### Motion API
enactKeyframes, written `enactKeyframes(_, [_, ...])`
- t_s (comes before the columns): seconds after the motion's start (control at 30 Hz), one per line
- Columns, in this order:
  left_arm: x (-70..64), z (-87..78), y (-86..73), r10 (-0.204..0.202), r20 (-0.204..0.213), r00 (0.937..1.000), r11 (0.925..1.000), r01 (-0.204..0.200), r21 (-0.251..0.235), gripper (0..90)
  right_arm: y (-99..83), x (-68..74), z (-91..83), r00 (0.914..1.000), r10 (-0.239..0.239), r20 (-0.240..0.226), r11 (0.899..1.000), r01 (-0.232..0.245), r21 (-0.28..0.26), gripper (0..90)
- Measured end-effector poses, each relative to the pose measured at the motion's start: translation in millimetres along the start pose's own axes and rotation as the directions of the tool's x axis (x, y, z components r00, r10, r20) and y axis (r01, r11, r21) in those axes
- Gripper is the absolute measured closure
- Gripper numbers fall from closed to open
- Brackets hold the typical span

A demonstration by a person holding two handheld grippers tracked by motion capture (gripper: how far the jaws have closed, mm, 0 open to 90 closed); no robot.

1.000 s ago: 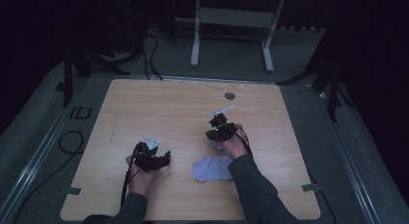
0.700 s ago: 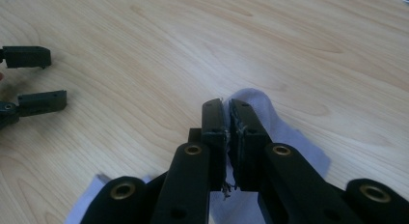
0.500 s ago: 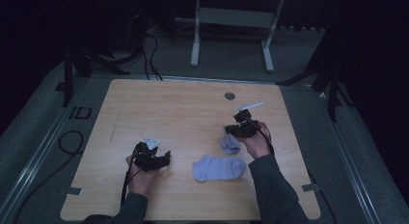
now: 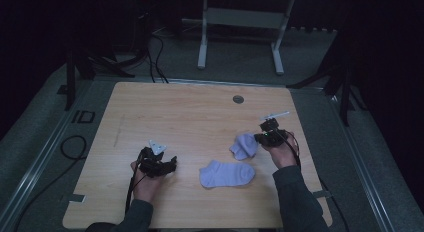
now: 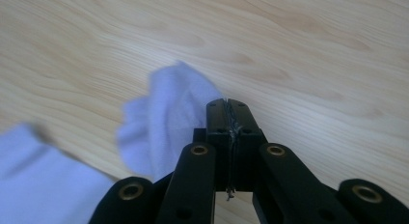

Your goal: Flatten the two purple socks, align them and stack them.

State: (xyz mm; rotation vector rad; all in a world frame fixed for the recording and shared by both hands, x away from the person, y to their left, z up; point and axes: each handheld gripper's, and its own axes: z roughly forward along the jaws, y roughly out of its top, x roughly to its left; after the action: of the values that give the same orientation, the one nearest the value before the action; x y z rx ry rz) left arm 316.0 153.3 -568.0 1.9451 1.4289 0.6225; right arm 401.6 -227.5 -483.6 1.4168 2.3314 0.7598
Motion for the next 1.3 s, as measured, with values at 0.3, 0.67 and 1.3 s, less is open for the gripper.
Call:
enactKeyframes(0.3, [0.0, 0.0, 0.0, 0.000, 0.000, 1.0000, 1.0000, 0.000, 0.000, 27.4, -16.9, -35.5, -5.4, 0.9919, 0.098, 0.081, 0.995, -0.099, 0.005, 88.9])
enactKeyframes(0.67, [-0.1, 0.0, 0.0, 0.000, 0.000, 1.0000, 1.0000, 0.000, 0.000, 27.3, -40.3, -53.7, -8.7, 0.9776, 0.078, 0.196, 0.996, -0.084, 0.024, 70.8])
enactKeyframes(1.3, [-0.3, 0.2, 0.3, 0.002, 0.000, 1.0000, 1.0000, -0.002, 0.001, 27.2, -36.6, -4.4, 27.6, 0.9572, -0.289, 0.002, 0.953, 0.288, 0.093, 56.8])
